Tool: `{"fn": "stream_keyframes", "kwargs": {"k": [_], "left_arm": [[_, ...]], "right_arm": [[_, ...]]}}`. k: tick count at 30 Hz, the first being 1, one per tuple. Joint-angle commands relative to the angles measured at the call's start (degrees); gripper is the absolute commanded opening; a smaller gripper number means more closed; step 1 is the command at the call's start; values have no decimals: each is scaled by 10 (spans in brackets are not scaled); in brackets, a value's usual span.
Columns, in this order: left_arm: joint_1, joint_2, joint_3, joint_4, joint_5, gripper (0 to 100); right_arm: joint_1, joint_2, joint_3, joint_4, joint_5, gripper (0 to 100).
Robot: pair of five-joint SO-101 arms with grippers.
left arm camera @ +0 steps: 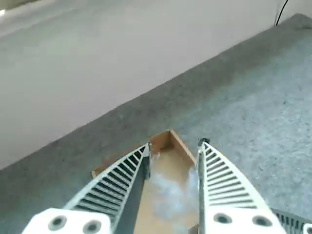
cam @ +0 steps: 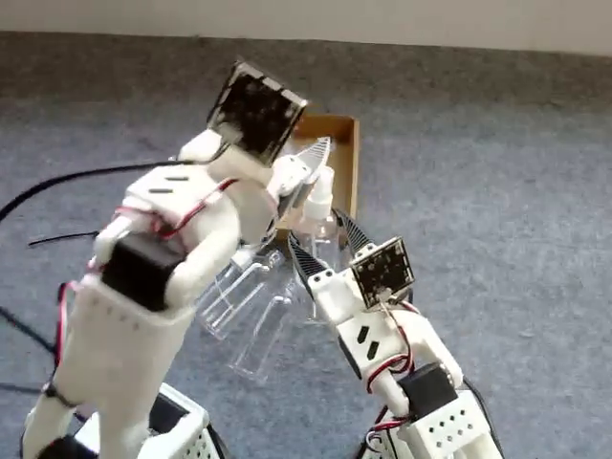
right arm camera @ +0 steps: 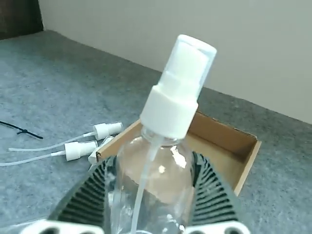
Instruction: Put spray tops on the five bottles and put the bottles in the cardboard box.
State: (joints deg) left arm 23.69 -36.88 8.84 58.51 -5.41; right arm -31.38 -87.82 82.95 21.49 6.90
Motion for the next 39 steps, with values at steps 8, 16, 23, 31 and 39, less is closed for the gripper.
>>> {"fn": "stream_keyframes", "kwargs": {"k": [8, 16, 23, 31, 39], "left_arm": [[17, 68, -18, 17, 1, 158], [18, 53, 35, 34, 1, 158], [16, -48, 119, 32, 0, 158], [16, -73, 127, 22, -25, 158], [15, -77, -7, 61, -24, 158]], "right_arm": [[-2, -11, -5, -7, 7, 4], [-1, -10, -10, -7, 6, 4], [-1, -10, -10, -7, 5, 4], [-2, -10, -11, 18, 6, 4], [-2, -9, -22, 24, 6, 4]]}}
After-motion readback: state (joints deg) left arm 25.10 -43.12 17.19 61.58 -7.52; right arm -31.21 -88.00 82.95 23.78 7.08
